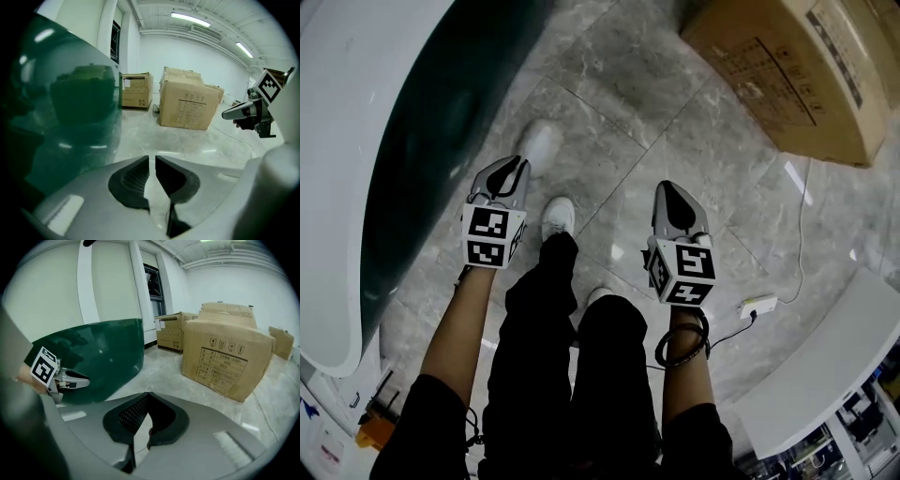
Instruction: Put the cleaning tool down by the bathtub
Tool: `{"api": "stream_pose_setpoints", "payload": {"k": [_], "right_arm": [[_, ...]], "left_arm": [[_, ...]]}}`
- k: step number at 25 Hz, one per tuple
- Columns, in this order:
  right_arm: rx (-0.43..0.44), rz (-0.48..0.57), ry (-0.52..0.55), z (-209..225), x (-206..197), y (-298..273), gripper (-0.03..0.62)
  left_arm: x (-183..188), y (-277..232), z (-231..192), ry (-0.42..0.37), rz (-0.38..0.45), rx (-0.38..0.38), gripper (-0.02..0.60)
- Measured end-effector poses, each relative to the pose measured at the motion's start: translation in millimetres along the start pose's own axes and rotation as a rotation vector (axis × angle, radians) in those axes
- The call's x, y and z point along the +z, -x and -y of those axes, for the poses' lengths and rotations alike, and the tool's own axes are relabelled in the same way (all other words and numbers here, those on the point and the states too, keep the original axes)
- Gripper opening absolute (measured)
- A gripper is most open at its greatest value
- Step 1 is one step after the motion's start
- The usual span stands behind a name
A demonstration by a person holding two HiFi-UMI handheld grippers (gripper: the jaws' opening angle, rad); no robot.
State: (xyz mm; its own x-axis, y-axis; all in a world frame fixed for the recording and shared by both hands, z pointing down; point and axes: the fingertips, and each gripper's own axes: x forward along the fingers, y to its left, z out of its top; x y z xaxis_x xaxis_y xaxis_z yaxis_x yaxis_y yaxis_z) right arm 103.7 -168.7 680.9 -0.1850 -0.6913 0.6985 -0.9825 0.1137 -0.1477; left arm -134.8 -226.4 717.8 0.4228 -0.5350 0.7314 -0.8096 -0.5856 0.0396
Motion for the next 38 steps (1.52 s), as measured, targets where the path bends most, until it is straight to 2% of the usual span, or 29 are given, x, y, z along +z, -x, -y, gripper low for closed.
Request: {"api": "stream_pose_setpoints", "payload": {"k": [5, 13, 23, 30, 38], "right_arm": [[-0.001, 0.023, 0.01, -20, 51, 60, 0.014], [0.0, 0.078, -0.014, -55, 125, 129, 0.014], [-0.063, 0.152, -0.025, -55, 194, 198, 0.014], [-0.086, 0.233, -0.029, -57, 243, 241, 0.014], [-0.15, 0.328, -0.057, -52, 287, 315, 0.014]], "left_arm": [[46, 55, 5, -0.011, 0.029, 0.008, 0.011], [110, 132, 12, -0.022, 0.042, -0.005, 0.002], [175, 196, 39, -0.094, 0.069, -0.056, 0.002], [245, 229, 61, -0.136, 0.161, -0.077, 0.0], [316, 294, 81, -0.091, 0.281, -0.036, 0.0]]}}
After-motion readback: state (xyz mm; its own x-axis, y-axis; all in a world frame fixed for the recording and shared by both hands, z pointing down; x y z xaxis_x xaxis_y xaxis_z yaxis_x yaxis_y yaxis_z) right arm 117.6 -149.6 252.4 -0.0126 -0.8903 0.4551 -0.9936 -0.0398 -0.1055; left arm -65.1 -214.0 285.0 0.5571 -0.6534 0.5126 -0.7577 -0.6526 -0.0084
